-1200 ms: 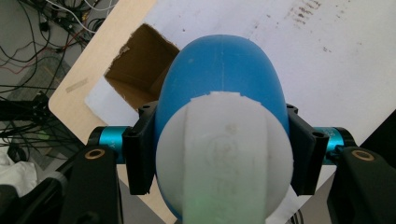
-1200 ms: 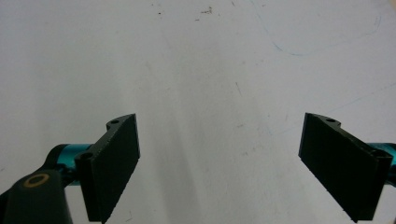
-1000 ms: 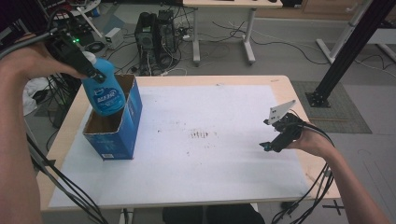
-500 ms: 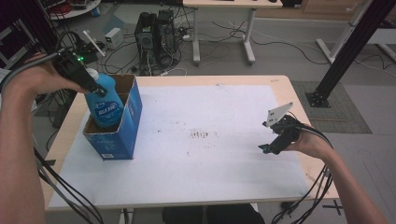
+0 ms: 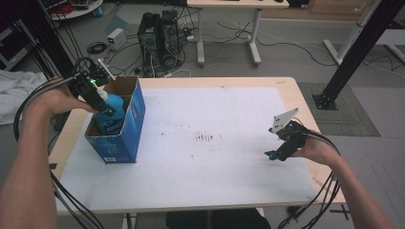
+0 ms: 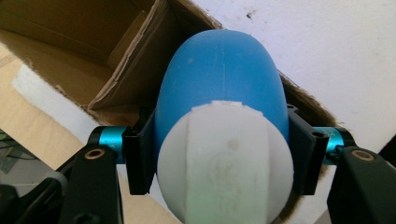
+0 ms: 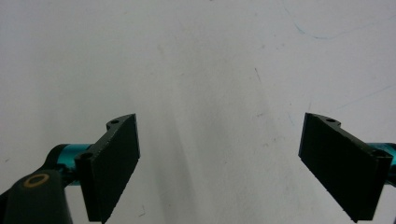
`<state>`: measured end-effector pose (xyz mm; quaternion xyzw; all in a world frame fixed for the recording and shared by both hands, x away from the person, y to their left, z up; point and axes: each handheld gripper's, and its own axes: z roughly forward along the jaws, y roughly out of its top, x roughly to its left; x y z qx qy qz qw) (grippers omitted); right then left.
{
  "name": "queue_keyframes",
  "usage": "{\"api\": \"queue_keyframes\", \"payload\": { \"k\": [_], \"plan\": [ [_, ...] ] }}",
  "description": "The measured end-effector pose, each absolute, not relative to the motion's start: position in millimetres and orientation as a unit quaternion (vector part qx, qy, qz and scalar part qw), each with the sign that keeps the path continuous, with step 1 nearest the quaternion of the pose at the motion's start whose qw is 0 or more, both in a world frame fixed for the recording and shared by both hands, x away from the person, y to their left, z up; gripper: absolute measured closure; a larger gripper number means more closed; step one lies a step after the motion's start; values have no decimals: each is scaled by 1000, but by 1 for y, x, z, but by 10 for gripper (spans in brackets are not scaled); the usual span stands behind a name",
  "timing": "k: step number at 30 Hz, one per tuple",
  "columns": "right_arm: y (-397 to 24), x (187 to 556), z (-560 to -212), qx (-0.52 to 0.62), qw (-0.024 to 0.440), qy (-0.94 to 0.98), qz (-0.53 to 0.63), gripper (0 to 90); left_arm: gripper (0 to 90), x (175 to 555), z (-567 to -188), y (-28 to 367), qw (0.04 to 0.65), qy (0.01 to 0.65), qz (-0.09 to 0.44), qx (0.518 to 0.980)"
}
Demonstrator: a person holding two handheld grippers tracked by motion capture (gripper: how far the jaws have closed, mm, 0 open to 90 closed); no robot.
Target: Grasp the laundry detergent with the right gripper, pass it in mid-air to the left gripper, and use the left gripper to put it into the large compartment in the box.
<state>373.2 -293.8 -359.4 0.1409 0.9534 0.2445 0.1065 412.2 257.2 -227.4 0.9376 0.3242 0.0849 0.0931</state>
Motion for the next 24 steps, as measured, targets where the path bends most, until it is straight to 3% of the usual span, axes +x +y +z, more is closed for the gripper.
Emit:
{"api": "queue_keyframes", "payload": {
  "k": [24],
  "plan": [
    [-292,370,-368,137,104,954,245,118,381,420,-274,261,77,283,80,953]
  ]
}}
